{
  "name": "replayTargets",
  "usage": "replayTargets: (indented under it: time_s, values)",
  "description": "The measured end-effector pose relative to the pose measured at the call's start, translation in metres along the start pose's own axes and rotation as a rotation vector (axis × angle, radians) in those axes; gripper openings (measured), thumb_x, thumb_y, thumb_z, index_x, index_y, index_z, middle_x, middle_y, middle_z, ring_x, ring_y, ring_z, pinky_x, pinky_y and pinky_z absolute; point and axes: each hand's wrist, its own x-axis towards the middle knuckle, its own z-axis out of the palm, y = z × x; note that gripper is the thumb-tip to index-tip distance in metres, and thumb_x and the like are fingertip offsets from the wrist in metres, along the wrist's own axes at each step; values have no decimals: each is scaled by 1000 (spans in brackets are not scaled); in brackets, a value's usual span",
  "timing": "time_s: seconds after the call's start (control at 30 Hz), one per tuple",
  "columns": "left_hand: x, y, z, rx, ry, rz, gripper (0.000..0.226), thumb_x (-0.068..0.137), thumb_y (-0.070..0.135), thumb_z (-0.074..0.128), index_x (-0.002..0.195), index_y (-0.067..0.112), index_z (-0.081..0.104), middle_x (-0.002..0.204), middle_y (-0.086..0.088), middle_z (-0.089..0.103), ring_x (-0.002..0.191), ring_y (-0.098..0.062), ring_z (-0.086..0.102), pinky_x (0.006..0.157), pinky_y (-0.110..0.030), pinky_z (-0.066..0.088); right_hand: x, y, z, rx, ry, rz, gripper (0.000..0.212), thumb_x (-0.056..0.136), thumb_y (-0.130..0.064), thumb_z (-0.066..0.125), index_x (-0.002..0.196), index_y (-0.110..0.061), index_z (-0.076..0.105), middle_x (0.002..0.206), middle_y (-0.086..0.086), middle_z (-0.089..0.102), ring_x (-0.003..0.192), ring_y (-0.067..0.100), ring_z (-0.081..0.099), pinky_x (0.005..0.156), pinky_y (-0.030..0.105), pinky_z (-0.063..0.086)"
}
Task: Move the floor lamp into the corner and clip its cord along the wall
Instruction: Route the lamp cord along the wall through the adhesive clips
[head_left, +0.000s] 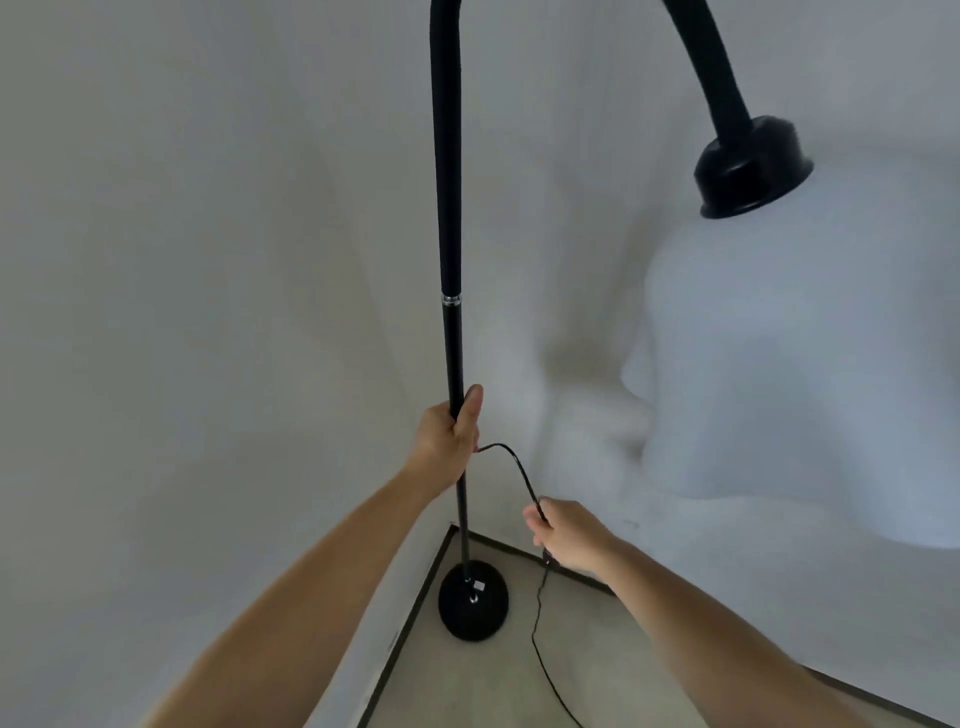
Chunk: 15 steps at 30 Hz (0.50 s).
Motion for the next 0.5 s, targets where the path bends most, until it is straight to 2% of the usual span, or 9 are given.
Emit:
replayTargets:
  time_s: [0.07, 0.13, 0.2, 0.27, 0.43, 0.5]
  values:
    - [11, -10, -8, -25, -10, -33, 69, 83, 75, 38, 64, 9, 46, 56, -7, 45, 49, -13, 46, 51, -16, 43, -2, 1, 1, -23, 63, 49, 31, 102, -26, 33, 77, -12, 44, 86, 17, 71, 69, 23, 63, 68, 40, 51]
    - [22, -17, -14, -54, -10, -36, 62, 93, 64, 42, 62, 10, 43, 51, 0, 43, 47, -11, 46, 52, -20, 45, -3, 3, 4, -26, 127, 86, 33, 103, -30, 33, 75, -13, 41, 83, 20, 69, 63, 25, 56, 66, 40, 49]
    - [27, -20, -17, -86, -13, -18, 59, 96, 59, 44, 61, 11, 41, 46, 4, 40, 46, -12, 44, 50, -21, 44, -5, 9, 9, -14, 157, 141, 37, 103, -33, 33, 77, -9, 43, 80, 20, 68, 63, 25, 56, 66, 42, 50]
    - [30, -23, -18, -120, -32, 18, 57, 97, 57, 44, 64, 10, 42, 51, -3, 37, 49, -17, 41, 48, -20, 40, -6, 16, 16, -5, 191, 200, 39, 102, -36, 34, 82, -5, 45, 76, 17, 65, 63, 25, 54, 61, 38, 44]
    - [27, -33, -9, -179, -59, 68, 51, 98, 52, 45, 72, 8, 47, 60, -9, 43, 53, -16, 42, 48, -15, 39, -24, 27, 37, 3, 281, 226, 39, 102, -42, 39, 75, -14, 43, 63, 4, 55, 56, 20, 47, 57, 35, 39]
    - [26, -38, -6, -183, -84, 93, 51, 99, 52, 45, 74, 7, 48, 60, -9, 45, 52, -13, 44, 50, -17, 42, -38, 29, 47, 0, 305, 224, 40, 102, -42, 40, 76, -11, 45, 68, 8, 61, 60, 23, 52, 60, 37, 43]
